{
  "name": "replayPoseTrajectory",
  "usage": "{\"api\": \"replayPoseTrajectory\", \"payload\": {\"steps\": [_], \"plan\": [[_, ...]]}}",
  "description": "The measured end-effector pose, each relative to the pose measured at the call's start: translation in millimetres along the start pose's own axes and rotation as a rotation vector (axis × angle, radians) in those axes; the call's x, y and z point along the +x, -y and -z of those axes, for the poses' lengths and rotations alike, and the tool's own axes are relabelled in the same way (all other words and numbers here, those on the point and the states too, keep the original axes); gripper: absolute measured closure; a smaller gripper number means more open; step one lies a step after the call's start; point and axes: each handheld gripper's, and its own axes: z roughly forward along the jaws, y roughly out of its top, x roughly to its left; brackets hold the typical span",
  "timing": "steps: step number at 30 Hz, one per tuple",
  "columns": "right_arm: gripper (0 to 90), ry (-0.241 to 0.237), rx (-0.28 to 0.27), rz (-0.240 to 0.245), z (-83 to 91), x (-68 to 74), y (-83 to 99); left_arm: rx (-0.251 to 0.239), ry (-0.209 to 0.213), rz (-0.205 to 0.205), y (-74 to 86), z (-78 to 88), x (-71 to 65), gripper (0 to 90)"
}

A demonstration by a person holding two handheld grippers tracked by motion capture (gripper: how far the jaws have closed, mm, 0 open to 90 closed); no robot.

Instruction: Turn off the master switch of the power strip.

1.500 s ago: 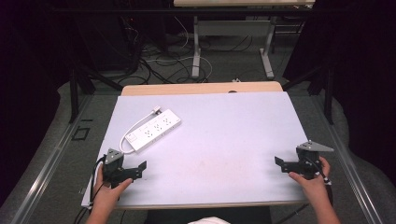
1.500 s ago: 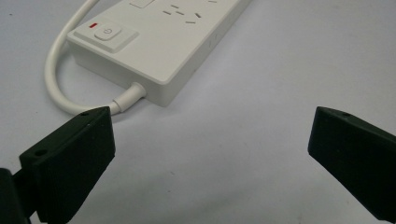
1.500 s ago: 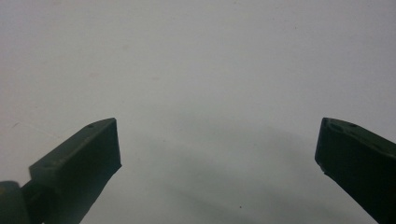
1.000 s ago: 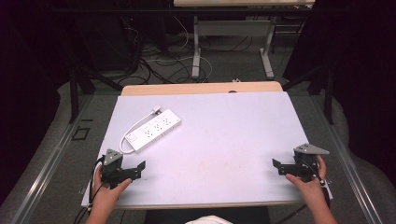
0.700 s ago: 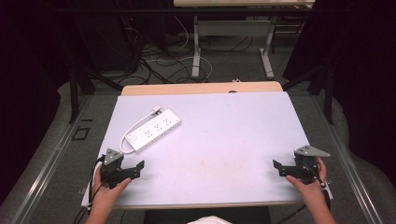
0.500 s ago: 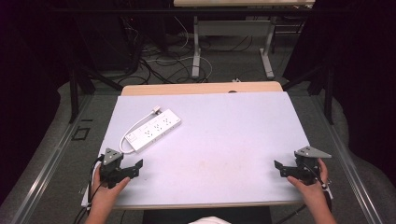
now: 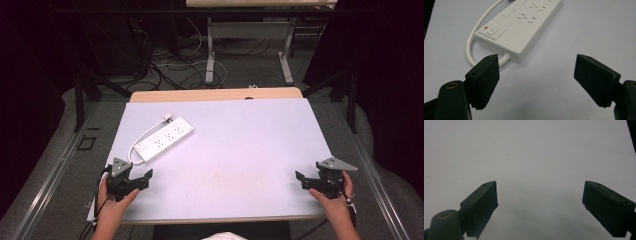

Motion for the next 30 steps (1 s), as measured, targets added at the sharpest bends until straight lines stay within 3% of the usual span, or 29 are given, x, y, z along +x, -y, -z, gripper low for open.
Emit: {"api": "replayPoseTrajectory", "payload": {"steps": [7, 18, 30], "plan": [[12.4, 0.007, 0.000, 0.000, 0.0, 0.4, 0.4, -0.033, 0.008, 0.013, -2.1, 5.2, 2.6, 24.4], [12.3, 0.007, -0.005, -0.025, 0.3, 1.8, 0.1, -0.017, 0.040, 0.046, -5.0, 10.4, 0.9, 30.2], [12.4, 0.002, -0.008, -0.025, 0.8, 2.0, 0.2, 0.021, 0.065, 0.051, -6.9, 15.0, 1.2, 49.0]]}}
